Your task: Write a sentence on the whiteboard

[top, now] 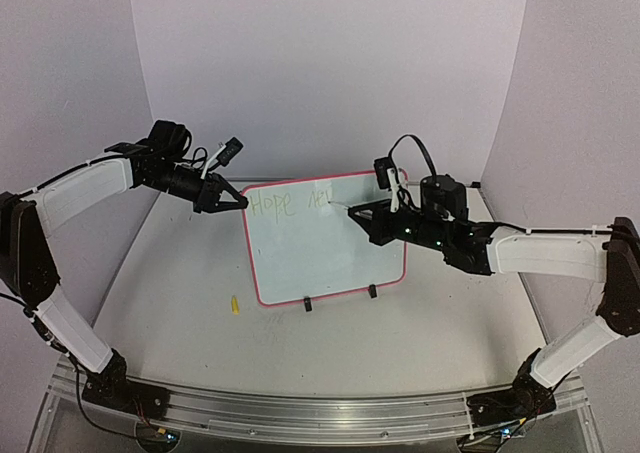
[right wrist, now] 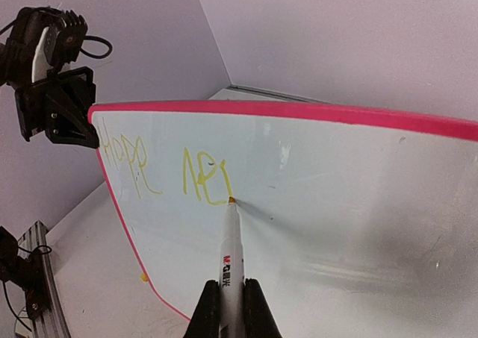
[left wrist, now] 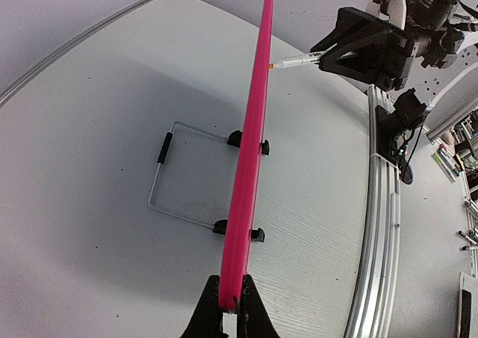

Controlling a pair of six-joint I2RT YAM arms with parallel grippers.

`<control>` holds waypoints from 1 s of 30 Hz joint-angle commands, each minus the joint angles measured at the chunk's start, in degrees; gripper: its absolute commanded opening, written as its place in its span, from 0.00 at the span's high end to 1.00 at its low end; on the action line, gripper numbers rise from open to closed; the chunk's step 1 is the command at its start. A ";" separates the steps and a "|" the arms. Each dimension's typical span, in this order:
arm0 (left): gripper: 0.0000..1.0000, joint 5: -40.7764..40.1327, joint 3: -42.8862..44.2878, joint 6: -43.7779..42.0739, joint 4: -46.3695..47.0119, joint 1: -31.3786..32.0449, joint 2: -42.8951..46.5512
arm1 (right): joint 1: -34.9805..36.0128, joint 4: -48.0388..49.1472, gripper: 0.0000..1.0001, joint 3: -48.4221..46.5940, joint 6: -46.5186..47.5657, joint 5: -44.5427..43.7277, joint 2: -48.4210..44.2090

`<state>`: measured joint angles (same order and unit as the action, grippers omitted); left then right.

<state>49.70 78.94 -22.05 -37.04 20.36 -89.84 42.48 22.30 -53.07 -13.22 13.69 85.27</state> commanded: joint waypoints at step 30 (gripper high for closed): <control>1.00 -1.99 0.25 -1.44 -1.90 1.71 -0.59 | -0.23 0.64 1.00 -3.77 2.33 -5.23 -1.72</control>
<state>49.56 78.95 -22.00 -37.01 20.36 -89.84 42.78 21.74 -54.96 -11.52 10.71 84.73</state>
